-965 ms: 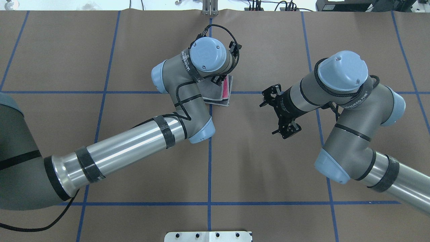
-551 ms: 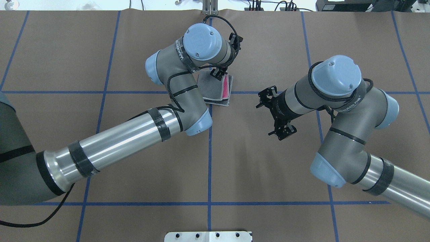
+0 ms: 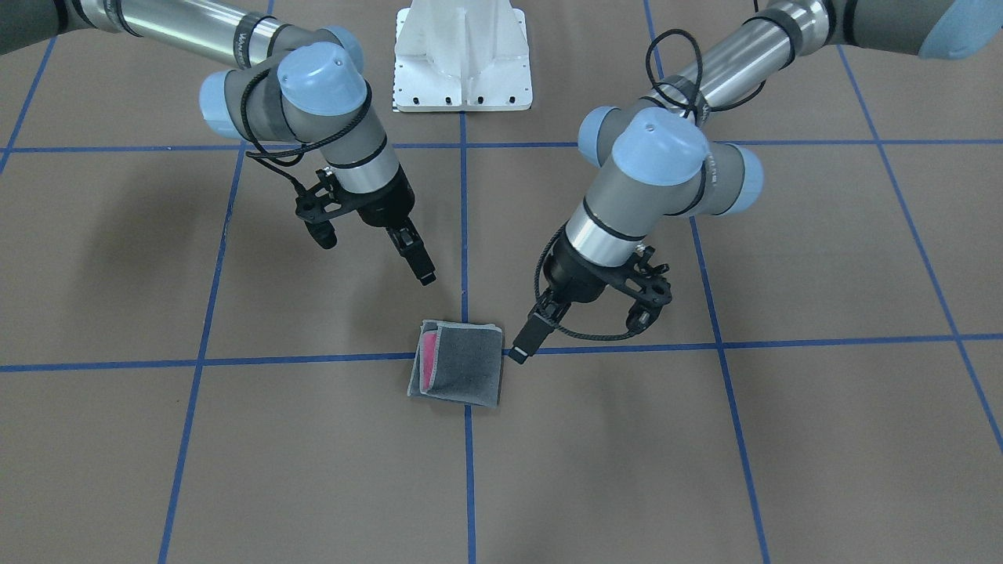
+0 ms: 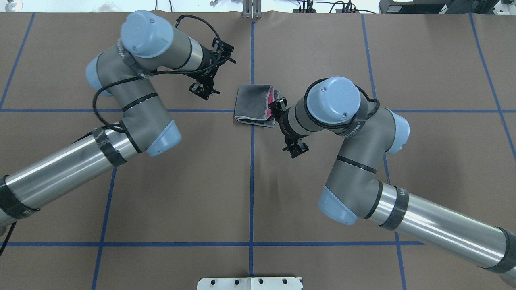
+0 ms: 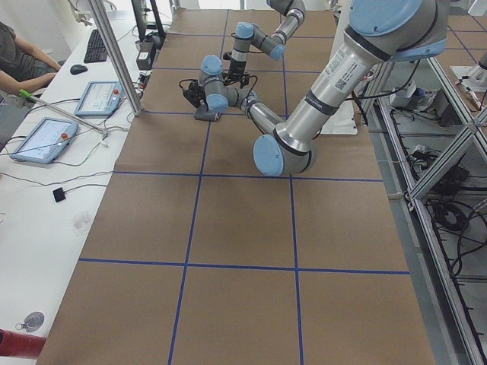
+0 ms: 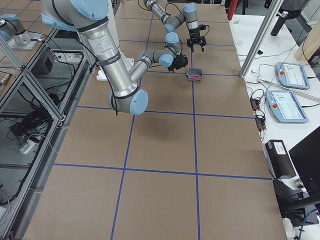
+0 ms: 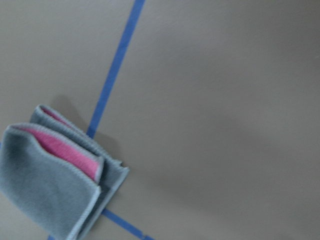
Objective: Fold towel twice with both arms
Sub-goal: 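Open the left gripper and raise it away while the right gripper moves over the towel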
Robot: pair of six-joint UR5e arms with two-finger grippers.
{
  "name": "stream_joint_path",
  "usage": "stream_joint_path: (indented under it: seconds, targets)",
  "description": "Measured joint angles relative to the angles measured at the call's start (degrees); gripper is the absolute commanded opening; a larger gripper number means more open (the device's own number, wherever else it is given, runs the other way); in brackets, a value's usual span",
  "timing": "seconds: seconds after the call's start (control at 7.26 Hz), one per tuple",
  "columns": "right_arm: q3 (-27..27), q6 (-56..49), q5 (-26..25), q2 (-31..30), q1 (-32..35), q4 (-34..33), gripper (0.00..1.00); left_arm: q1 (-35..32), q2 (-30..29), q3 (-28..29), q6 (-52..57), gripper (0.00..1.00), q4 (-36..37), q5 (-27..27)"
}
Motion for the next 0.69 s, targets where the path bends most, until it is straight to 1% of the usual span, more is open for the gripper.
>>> stream_joint_path:
  seconds: [0.14,0.41,0.69]
  targets:
    - [-3.6,-0.4,-1.7,2.3,-0.5,0.1,0.85,-0.7,3.0,-3.0,1.2,1.0,0.0,-1.4]
    - [-8.8,-2.2,-4.6,5.4,-1.5,0.1,0.84,-1.3,4.8,-4.8,1.9,1.0,0.0,-2.4]
    - [-11.7,-5.7,-5.8,7.0,-1.7,0.1,0.79,-1.3,5.0,-4.9,2.0,1.0,0.1,-2.4]
